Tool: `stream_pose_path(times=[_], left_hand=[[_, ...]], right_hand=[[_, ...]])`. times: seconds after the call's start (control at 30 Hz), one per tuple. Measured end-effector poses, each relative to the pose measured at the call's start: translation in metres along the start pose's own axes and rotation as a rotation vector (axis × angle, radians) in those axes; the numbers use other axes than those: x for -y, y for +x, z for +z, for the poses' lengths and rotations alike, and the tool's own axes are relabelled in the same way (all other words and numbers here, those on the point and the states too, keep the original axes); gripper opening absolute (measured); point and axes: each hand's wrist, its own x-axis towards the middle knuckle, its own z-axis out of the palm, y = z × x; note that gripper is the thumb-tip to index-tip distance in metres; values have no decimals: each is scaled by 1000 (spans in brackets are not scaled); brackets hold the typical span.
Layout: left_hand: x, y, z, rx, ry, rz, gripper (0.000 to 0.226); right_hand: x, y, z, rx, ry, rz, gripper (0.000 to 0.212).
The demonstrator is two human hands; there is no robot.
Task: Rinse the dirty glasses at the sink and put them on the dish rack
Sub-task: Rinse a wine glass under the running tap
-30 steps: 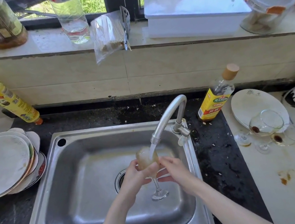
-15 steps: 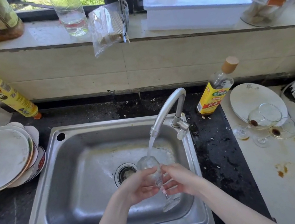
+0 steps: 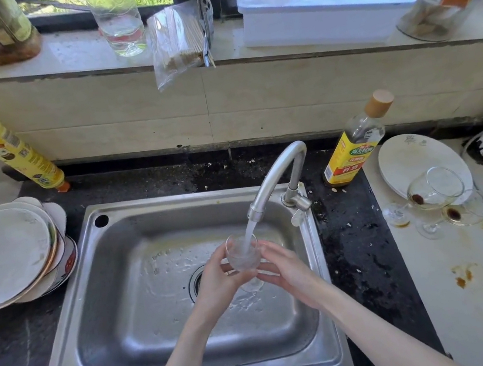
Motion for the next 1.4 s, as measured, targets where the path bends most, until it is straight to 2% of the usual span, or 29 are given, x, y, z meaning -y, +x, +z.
stream_pose_path(times=[0.2, 0.43, 0.57, 0.67, 0.73, 0.87, 0.97, 1.07, 1.13, 1.2, 1.33, 1.4], left_hand=[[1, 1, -1, -37, -84, -35, 57], [0, 0, -4, 52, -133, -20, 53], [-4, 3, -7, 68, -100, -21, 45], [-4, 5, -7, 51, -118, -121, 28], [-2, 5, -8, 75, -83, -208, 20], [8, 3, -10, 125, 103, -377, 39], [14, -1, -7, 132, 119, -458, 42], [19, -2, -10, 111, 85, -472, 35], [21, -1, -11, 76, 74, -408, 23], [20, 1, -12, 5, 81, -264, 9], [9, 1, -16, -64, 212, 79, 22], [1, -2, -20, -87, 361, 339, 23]], right_hand=[[-3, 2, -2, -20, -50, -18, 22], [-6, 0, -5, -9, -72, -32, 20], [-5, -3, -4, 22, -78, -61, 24], [-7, 0, 2, 2, -166, -62, 38], [-7, 2, 3, -5, -217, 22, 47], [-7, 2, 3, -6, -292, 330, 55], [-11, 4, 2, -46, -366, 404, 55], [-8, 4, 2, -87, -304, 417, 51], [-4, 2, 2, -96, -247, 398, 45], [-4, 3, 3, -89, -220, 342, 45], [-8, 7, 3, -69, -171, 131, 61], [-6, 11, 2, -64, -147, 56, 76]])
